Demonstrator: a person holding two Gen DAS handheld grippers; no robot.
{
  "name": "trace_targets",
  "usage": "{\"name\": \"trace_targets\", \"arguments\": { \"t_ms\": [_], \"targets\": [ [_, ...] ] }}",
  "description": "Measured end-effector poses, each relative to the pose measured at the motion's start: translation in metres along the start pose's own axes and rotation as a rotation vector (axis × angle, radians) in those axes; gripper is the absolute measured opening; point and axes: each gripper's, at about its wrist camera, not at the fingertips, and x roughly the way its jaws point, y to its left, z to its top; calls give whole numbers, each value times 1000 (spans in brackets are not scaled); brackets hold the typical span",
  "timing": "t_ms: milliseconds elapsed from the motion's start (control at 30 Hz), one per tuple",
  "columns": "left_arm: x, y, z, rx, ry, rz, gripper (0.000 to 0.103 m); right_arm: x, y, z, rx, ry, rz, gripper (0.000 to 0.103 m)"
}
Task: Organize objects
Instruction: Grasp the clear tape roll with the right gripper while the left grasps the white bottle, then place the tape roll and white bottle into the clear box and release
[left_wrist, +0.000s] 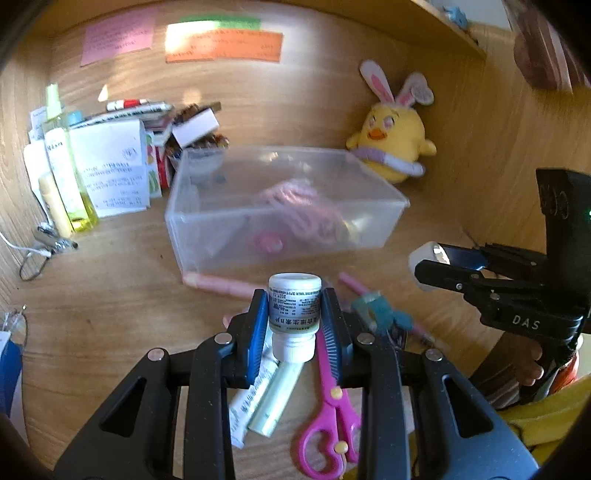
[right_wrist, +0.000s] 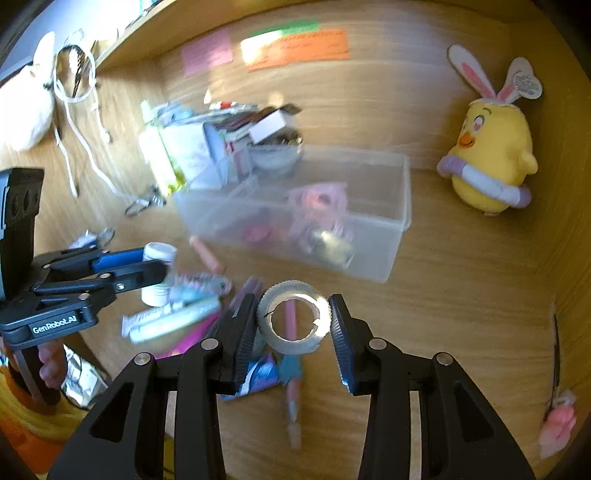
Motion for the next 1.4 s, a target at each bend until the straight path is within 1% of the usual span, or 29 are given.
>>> {"name": "trace_targets", "arguments": {
  "t_ms": [267, 467, 600, 833, 1033, 1167, 1233, 1400],
  "targets": [
    [-8, 22, 36, -43, -88, 39, 29, 3, -13, 32, 10, -57, -39, 36],
    [-5, 40, 61, -74, -119, 49, 29, 8, -20, 56, 7, -87, -52, 36],
    [11, 49, 71, -82, -99, 36, 29, 20, -23, 69, 5, -84, -58, 36],
    [41, 54, 76, -74, -46, 30, 29, 57, -24, 80, -4, -12, -87, 36],
    [58, 53, 79, -61, -14, 21, 29, 83, -29, 82, 8, 37, -79, 36],
    [70, 53, 80, -56, 17, 17, 29, 93, -30, 82, 14, 61, -68, 36],
    [75, 52, 79, -51, 29, 12, 27, 96, -29, 82, 14, 63, -65, 36],
    [81, 48, 76, -32, 49, 9, 27, 99, -26, 84, 5, 68, -59, 36]
  ]
}}
